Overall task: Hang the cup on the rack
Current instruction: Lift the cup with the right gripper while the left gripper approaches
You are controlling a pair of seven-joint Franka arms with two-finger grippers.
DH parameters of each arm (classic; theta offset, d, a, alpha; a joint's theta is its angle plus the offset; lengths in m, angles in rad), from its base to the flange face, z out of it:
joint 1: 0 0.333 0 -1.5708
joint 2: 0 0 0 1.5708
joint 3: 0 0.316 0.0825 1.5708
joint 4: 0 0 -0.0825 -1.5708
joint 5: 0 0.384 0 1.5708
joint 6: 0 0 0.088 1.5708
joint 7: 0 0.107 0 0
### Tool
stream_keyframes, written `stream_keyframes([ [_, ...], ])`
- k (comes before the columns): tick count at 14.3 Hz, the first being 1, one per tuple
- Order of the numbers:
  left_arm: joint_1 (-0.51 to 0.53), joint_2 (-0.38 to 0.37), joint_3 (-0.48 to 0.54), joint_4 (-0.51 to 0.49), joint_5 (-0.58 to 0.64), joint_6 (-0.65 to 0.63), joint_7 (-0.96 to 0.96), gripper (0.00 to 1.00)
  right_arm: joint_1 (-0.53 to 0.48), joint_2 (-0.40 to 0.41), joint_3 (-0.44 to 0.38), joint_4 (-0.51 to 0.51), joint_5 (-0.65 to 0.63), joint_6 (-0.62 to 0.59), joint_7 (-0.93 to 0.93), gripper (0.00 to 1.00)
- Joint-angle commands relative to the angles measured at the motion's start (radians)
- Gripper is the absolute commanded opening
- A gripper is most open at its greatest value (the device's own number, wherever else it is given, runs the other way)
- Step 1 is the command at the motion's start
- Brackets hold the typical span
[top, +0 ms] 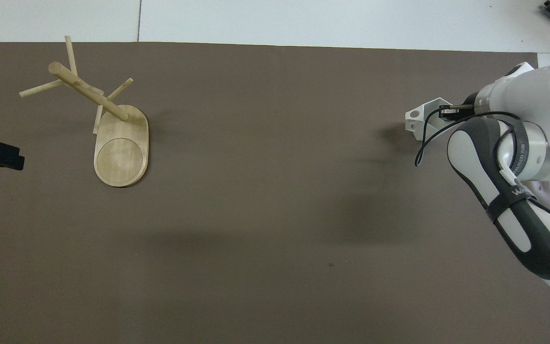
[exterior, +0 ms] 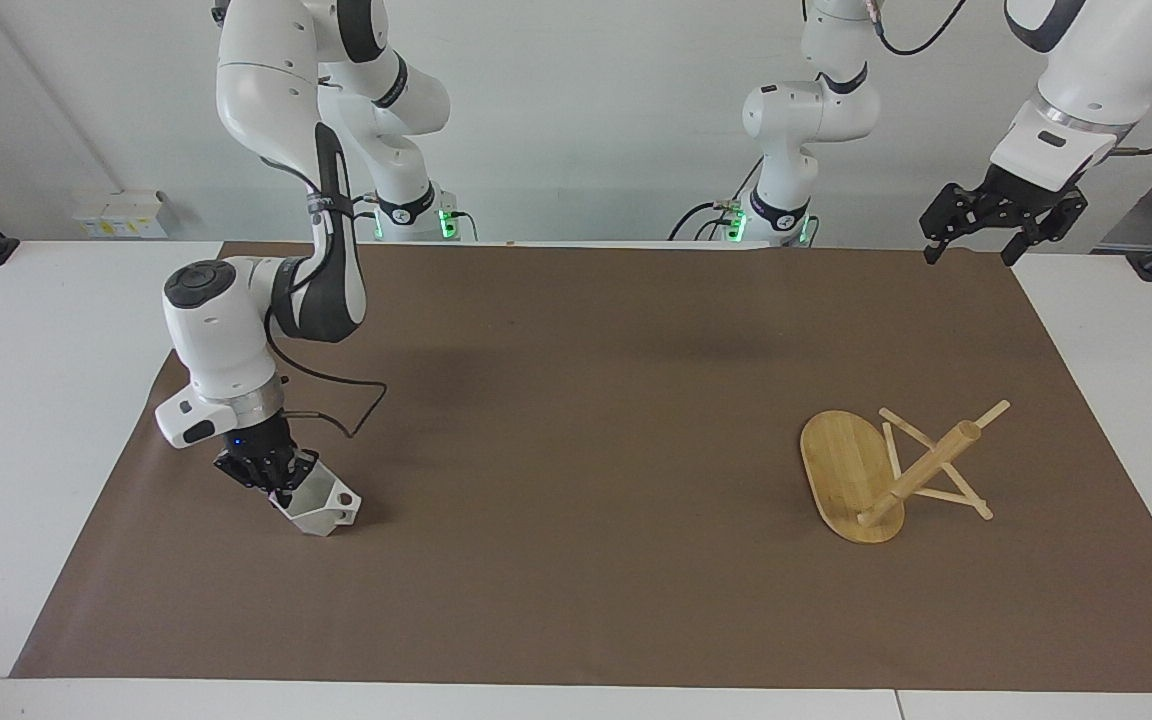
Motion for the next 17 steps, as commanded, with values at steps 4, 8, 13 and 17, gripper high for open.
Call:
stream_keyframes([
  [4,0.013,-0.016,-0.005,-0.015,-0.010,0.000,0.011,1.00,-0.005,-0.081,0.017,0.125,0.021,-0.301,-0.018,0.00],
  [8,0.015,-0.016,-0.005,-0.015,-0.010,0.000,0.011,1.00,-0.005,-0.084,0.064,0.259,0.024,-0.504,0.037,0.00],
  [13,0.013,-0.016,-0.005,-0.015,-0.010,0.000,0.011,1.00,-0.005,-0.113,0.105,0.270,0.185,-0.503,0.058,0.00],
  [17,0.010,-0.019,-0.005,-0.018,-0.010,-0.032,0.003,1.00,-0.003,-0.115,0.136,0.270,0.271,-0.474,0.058,0.00],
])
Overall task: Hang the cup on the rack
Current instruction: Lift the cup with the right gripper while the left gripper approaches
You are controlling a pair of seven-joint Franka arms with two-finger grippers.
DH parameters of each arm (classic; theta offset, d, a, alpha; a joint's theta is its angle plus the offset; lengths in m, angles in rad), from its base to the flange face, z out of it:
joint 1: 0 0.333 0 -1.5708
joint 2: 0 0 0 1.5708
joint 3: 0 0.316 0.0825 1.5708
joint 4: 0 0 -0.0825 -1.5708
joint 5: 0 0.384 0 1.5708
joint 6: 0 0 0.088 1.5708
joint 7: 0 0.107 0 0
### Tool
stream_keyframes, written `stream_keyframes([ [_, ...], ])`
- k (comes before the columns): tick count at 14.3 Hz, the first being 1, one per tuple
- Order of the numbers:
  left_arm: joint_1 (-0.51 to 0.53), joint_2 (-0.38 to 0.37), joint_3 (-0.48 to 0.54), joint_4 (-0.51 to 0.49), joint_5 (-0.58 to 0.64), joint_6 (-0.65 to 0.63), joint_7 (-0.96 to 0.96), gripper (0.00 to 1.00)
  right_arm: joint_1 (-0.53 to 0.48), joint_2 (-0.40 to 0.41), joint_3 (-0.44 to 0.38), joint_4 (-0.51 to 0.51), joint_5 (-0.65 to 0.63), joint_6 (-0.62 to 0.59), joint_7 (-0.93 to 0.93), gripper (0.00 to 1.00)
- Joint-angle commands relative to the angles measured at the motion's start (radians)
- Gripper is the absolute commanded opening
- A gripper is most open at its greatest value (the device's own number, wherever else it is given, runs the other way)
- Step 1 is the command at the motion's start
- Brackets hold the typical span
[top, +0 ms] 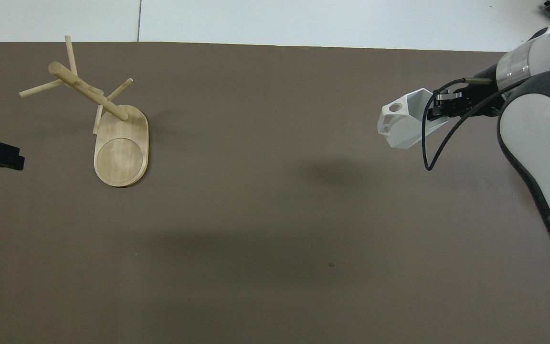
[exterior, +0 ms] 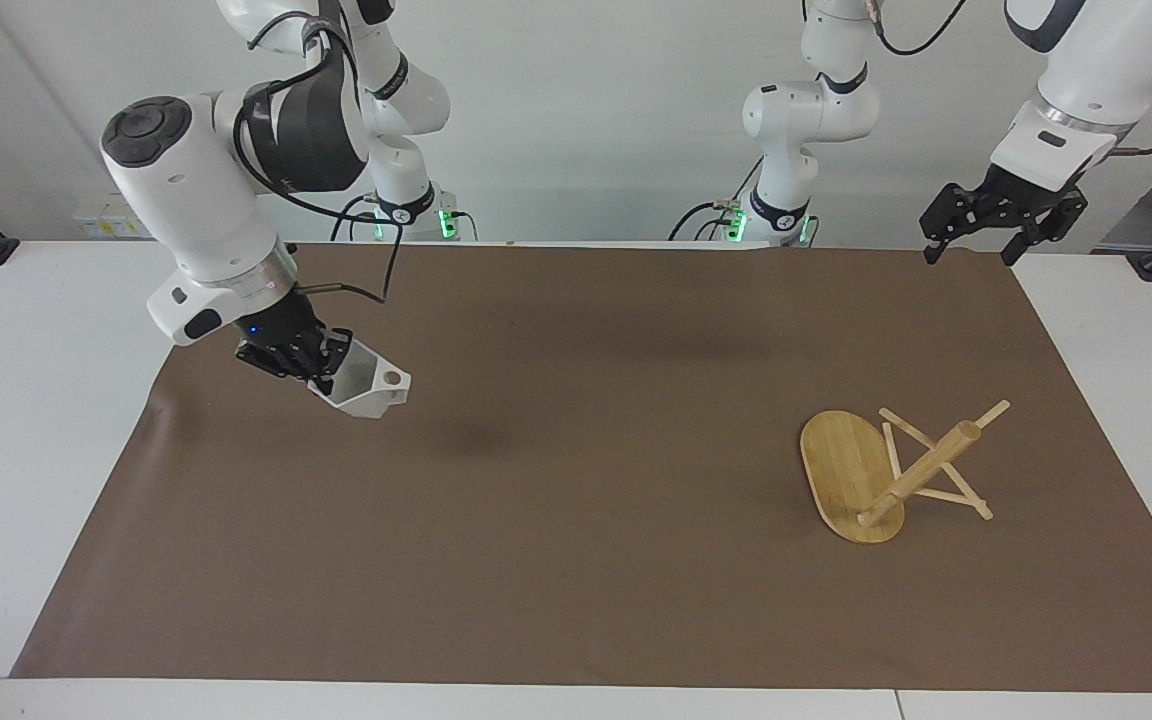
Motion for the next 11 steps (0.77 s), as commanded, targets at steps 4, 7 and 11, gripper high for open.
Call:
stream_keyframes([
  [4,0.009,-0.021,-0.011,-0.017,-0.022,-0.016,-0.131,1.00,-0.009,-0.007,0.122,0.000,0.041,0.067,0.005,0.00],
  [7,0.003,-0.019,-0.010,-0.019,-0.116,0.001,-0.292,1.00,-0.009,-0.007,0.182,-0.001,0.075,0.116,0.063,0.00],
  [11,0.001,-0.019,-0.014,-0.046,-0.297,0.108,-0.711,1.00,-0.009,-0.005,0.264,-0.001,0.124,0.181,0.202,0.00],
])
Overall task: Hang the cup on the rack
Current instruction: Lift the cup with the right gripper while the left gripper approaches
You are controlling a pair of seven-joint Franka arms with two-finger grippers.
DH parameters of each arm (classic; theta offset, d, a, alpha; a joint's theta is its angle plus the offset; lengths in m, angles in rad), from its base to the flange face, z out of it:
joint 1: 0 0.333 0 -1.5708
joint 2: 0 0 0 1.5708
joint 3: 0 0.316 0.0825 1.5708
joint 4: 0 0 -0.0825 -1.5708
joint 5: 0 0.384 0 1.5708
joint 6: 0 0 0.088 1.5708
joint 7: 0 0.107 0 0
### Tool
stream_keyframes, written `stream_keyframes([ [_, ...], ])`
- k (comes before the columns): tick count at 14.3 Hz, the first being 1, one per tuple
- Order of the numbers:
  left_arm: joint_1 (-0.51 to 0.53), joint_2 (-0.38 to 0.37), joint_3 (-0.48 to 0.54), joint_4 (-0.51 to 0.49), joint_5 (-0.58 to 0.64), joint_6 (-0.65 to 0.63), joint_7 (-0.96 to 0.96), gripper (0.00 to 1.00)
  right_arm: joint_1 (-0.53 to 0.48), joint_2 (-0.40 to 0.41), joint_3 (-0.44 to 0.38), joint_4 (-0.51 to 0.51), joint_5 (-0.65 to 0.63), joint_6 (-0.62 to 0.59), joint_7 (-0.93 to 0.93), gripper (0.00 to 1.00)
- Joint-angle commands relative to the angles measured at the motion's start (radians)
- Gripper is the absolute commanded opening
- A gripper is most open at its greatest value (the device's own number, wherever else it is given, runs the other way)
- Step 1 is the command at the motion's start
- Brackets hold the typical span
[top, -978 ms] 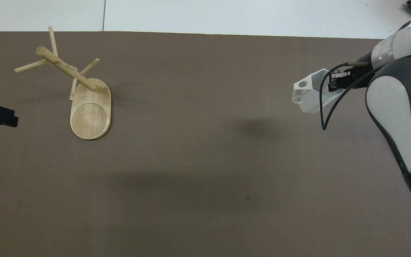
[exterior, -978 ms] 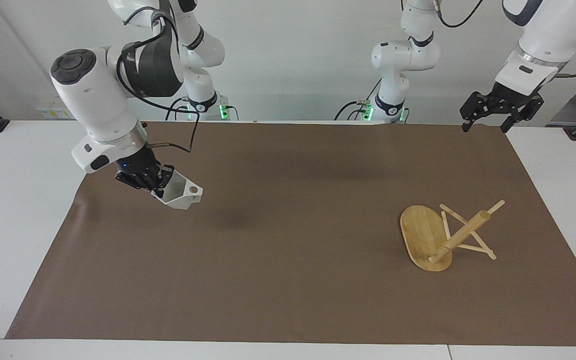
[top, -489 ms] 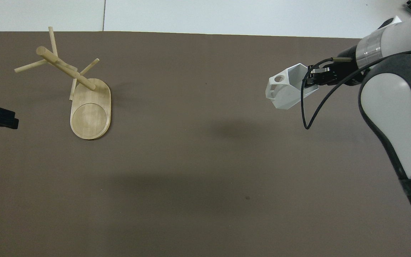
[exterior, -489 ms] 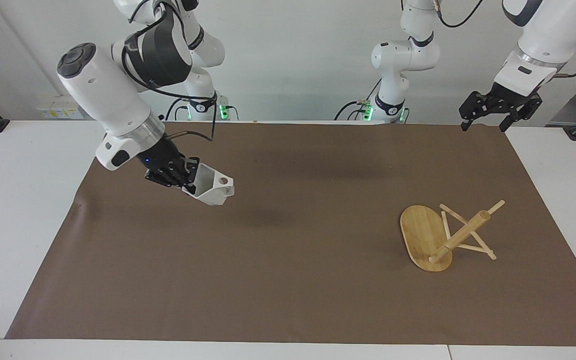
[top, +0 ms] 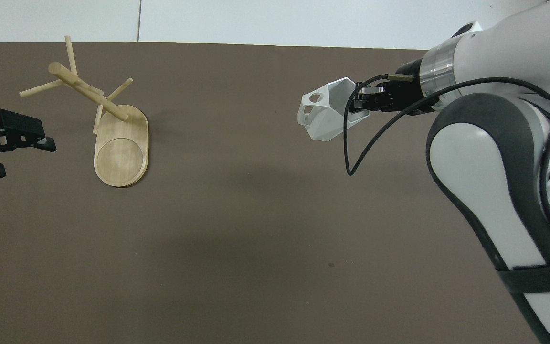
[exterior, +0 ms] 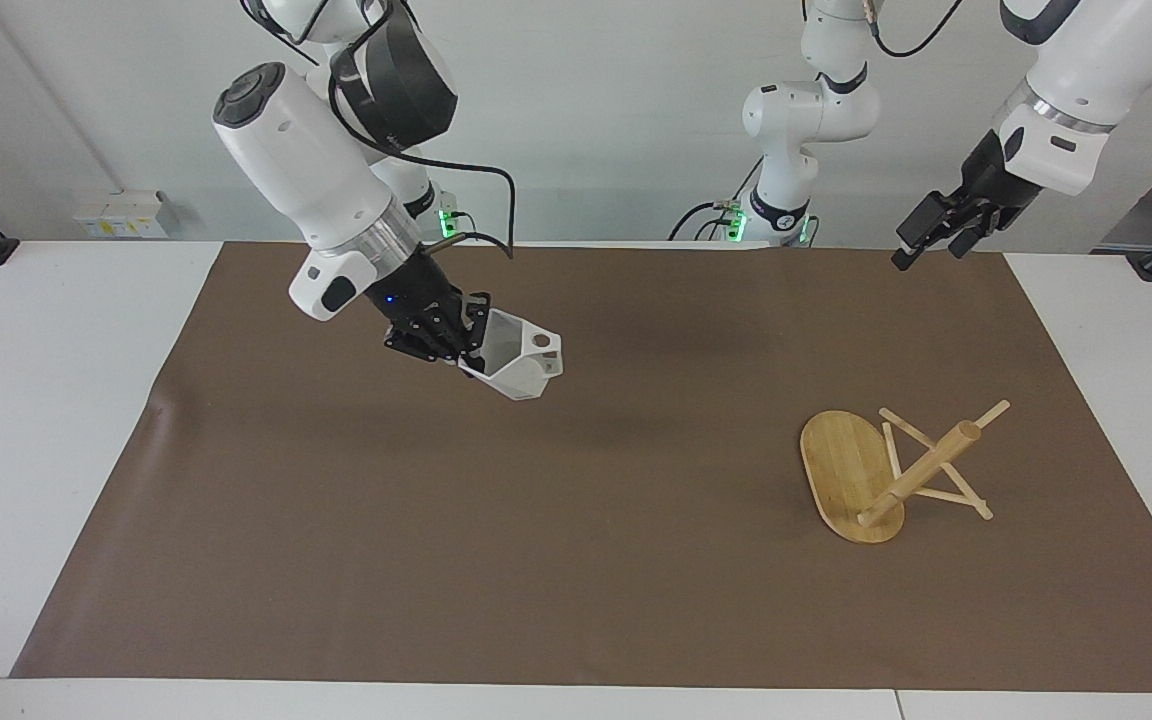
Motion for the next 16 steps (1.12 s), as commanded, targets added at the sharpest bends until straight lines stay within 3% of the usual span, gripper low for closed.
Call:
stream_keyframes([
  [1,0.002,-0.018,-0.002,-0.043,-0.096,0.069,-0.228,1.00,-0.013,-0.006,0.055,-0.008,0.028,0.022,0.045,0.00],
  [4,0.003,-0.001,-0.002,-0.041,-0.205,0.086,-0.432,1.00,-0.013,-0.005,0.106,-0.009,0.041,0.028,0.045,0.00],
  [7,0.002,0.043,-0.002,-0.035,-0.314,0.129,-0.664,1.00,-0.012,-0.006,0.126,-0.011,0.139,0.031,0.045,0.00],
  [10,0.006,0.072,-0.004,-0.032,-0.397,0.221,-0.996,1.00,-0.012,-0.005,0.176,-0.026,0.143,0.118,0.050,0.00],
  [13,0.017,0.095,-0.004,-0.034,-0.536,0.233,-1.182,1.00,-0.012,-0.005,0.225,-0.042,0.144,0.179,0.085,0.00],
  [16,0.002,0.114,-0.004,-0.044,-0.572,0.333,-1.422,1.00,-0.012,-0.002,0.271,-0.049,0.144,0.235,0.128,0.00],
])
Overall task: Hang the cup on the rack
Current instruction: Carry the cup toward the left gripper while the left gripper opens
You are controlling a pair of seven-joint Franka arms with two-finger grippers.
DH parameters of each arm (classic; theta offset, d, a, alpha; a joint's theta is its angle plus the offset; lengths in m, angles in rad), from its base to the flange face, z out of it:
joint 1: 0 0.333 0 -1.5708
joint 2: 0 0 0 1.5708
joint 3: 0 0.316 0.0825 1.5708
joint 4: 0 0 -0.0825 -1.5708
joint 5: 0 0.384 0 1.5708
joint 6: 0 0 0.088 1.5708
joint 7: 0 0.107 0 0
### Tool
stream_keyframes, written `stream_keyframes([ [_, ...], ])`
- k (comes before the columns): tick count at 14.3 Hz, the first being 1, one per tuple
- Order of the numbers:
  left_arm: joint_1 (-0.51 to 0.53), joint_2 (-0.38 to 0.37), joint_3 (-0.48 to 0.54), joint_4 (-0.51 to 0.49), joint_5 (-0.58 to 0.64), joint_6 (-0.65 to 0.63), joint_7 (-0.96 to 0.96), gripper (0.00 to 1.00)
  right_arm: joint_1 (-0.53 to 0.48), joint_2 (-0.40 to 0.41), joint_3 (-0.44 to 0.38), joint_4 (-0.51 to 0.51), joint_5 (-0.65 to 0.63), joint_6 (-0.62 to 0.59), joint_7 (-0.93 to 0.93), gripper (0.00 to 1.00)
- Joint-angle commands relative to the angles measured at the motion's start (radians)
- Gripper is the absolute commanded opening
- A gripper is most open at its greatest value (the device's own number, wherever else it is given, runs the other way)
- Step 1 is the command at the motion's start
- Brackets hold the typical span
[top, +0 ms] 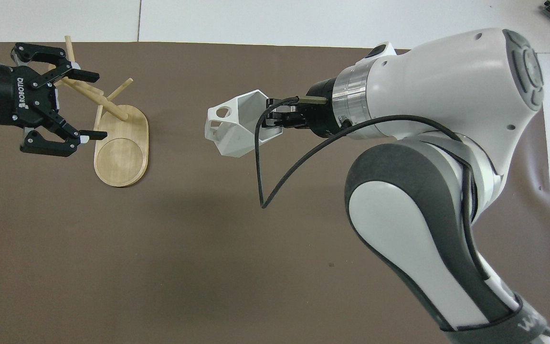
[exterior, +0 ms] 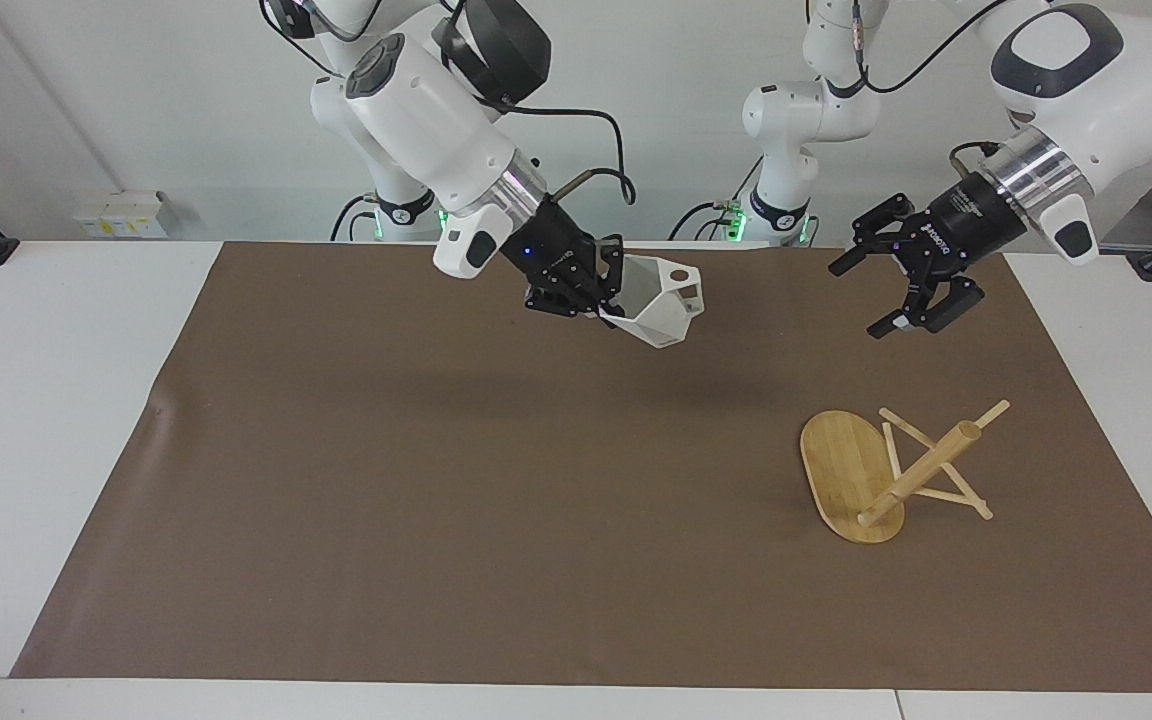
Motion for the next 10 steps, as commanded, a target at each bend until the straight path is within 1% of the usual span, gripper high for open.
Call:
stream_keyframes([
  [1,-0.011,0.001,-0.007,-0.031,-0.027,0.043,-0.128,1.00,-0.014,-0.006,0.036,-0.018,0.025,0.049,0.025,0.00],
  [3,-0.030,-0.024,-0.006,-0.082,-0.023,0.003,-0.126,1.00,-0.009,-0.003,0.060,-0.018,0.027,0.072,0.028,0.00],
  [5,-0.034,-0.048,-0.009,-0.115,-0.018,-0.044,-0.123,1.00,-0.007,-0.005,0.090,-0.044,0.027,0.140,0.066,0.00],
  [6,-0.057,-0.051,-0.007,-0.119,-0.013,-0.046,-0.122,1.00,-0.007,-0.003,0.109,-0.061,0.027,0.192,0.089,0.00],
  [8,-0.066,-0.057,-0.007,-0.116,0.040,-0.036,-0.131,1.00,-0.007,-0.003,0.136,-0.080,0.027,0.262,0.110,0.00],
  [10,-0.066,-0.074,-0.007,-0.112,0.078,-0.034,-0.142,1.00,-0.007,-0.003,0.145,-0.081,0.025,0.270,0.114,0.00],
])
